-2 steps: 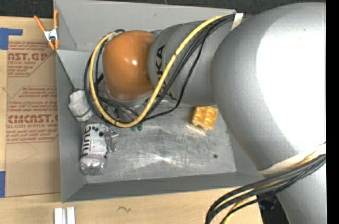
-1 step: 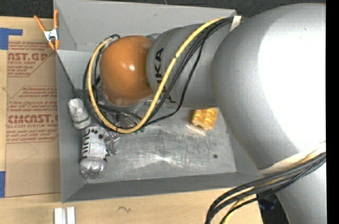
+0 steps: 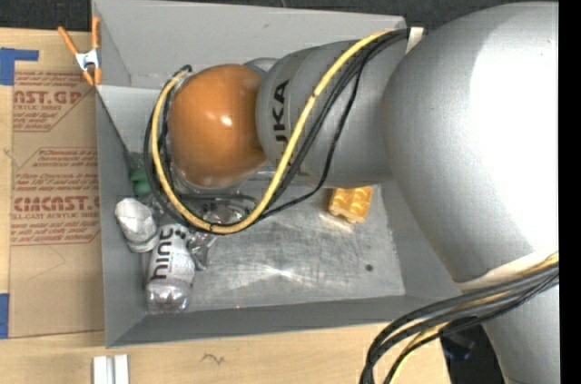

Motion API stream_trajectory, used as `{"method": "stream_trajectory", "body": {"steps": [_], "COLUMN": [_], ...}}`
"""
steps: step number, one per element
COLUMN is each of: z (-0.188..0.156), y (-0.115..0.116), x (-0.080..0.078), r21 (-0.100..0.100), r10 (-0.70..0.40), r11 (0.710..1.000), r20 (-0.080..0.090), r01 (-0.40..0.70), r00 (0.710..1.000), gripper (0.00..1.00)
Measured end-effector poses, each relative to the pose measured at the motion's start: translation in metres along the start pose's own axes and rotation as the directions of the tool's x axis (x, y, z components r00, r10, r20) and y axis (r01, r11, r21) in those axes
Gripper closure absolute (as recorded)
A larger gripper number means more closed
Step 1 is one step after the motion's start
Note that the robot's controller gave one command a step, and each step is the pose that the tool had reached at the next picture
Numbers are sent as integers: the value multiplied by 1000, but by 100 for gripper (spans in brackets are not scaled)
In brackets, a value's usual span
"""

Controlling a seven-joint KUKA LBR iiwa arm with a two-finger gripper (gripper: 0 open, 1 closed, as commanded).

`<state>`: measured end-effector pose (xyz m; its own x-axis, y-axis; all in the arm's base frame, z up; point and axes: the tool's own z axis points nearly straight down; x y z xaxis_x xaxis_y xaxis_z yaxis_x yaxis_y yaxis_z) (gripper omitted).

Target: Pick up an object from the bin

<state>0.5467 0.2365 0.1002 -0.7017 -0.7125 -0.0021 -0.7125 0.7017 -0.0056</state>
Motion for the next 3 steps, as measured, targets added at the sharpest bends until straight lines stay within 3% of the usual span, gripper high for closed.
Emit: {"method": "stream_trajectory", "body": {"steps": [1,2,3], "z": [23,24,24], "y": [8,35,35], "x": [0,25,25], "r21": [-5,14,14], "r10": [-220,-364,-365], "r11": [976,931,931], "r20": [0,9,9], "r01": [220,364,364], "r00": [976,931,931], "gripper": [0,100,100]}}
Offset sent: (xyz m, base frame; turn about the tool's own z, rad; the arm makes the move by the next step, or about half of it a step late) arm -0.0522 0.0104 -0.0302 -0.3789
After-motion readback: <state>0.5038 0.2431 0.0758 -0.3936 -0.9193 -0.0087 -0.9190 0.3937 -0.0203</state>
